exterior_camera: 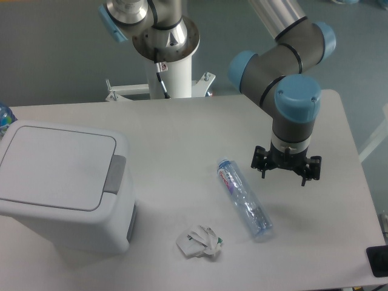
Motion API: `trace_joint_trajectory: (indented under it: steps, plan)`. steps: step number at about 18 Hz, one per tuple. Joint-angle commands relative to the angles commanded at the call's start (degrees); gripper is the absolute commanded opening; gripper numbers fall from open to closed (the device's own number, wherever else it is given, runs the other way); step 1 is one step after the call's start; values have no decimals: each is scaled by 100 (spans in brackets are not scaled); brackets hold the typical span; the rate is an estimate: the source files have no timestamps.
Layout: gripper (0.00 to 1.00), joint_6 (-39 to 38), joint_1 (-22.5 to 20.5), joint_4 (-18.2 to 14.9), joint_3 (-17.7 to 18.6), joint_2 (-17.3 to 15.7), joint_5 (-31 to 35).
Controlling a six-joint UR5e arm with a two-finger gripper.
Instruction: Open the trash can
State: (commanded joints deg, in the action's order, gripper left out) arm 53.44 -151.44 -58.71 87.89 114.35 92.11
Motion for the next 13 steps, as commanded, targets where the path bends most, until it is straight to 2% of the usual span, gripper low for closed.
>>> trace_joint_trajectory:
  steps: [8, 10, 12, 13]
  plan:
    - [100, 18, 140, 70, -35, 44, 0]
    - [100, -26, 158, 455, 131, 62, -9]
    - [100, -367, 176, 965, 368, 62, -35]
    - [100, -569, 193, 1097, 387, 62, -79]
